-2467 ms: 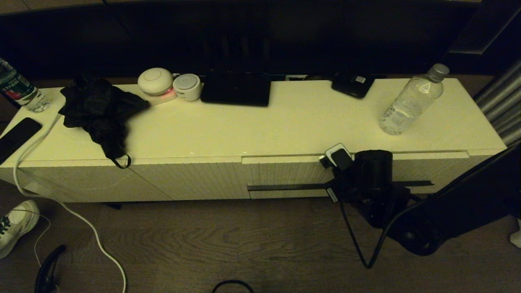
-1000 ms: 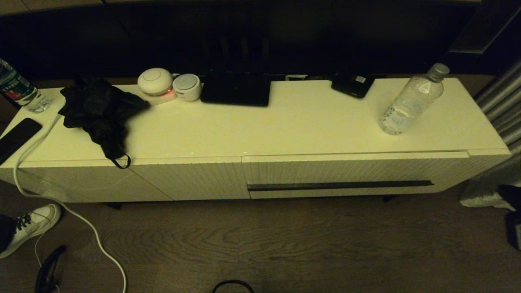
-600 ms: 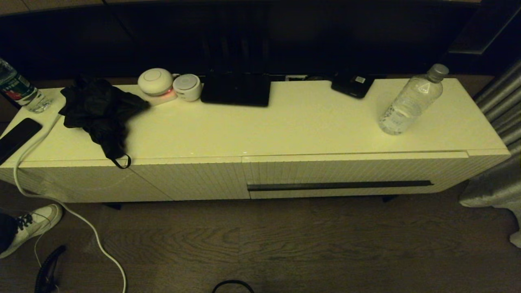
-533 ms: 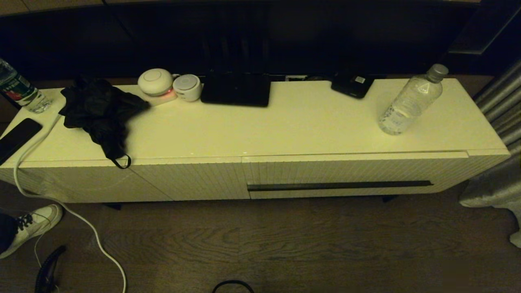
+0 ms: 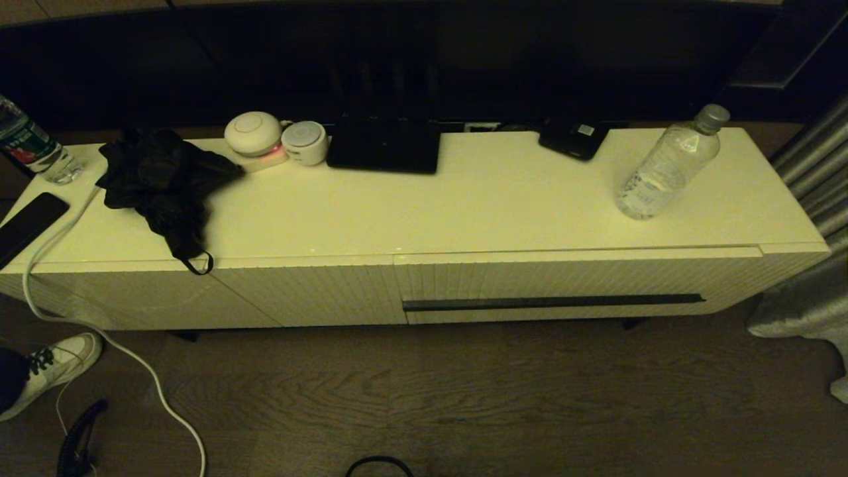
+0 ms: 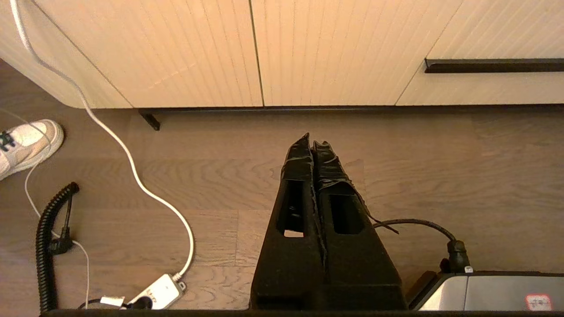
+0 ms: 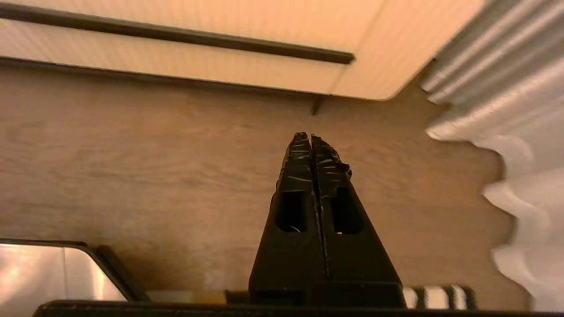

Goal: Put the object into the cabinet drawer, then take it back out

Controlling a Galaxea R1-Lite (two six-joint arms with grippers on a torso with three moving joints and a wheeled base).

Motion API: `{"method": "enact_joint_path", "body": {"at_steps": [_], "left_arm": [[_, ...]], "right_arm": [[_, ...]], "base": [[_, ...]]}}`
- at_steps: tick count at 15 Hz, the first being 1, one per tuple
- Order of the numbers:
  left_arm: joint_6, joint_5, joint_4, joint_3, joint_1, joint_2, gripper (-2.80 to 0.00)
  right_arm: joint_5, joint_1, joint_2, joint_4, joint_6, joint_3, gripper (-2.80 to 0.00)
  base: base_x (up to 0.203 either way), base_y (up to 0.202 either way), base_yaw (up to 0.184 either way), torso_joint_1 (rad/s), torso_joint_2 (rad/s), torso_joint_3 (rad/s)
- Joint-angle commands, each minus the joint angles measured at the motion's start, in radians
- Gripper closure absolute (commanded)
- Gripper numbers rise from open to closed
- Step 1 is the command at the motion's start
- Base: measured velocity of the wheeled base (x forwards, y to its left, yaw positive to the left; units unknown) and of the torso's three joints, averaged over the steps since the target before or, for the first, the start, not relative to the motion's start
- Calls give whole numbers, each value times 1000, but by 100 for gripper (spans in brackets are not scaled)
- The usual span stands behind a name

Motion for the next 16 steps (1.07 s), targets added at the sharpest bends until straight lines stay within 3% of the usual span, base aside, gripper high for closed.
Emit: {"method": "enact_joint_path", "body": {"at_steps": [1,4,7,16], "left_arm": [[0,1,0,2,0,-2,0],[0,1,0,2,0,-2,0],[0,1,0,1,0,-2,0],[0,1,0,1,0,-2,0]], "right_arm": [[53,0,-10,16,10,20,0],[43,0,-9,-60,103,71,0],[37,0,-12,-60,129,71,0],[39,0,-9,-60,124,71,0]], "base": [[0,0,0,0,0,0],[0,0,0,0,0,0],[0,0,0,0,0,0],[0,0,0,0,0,0]]}}
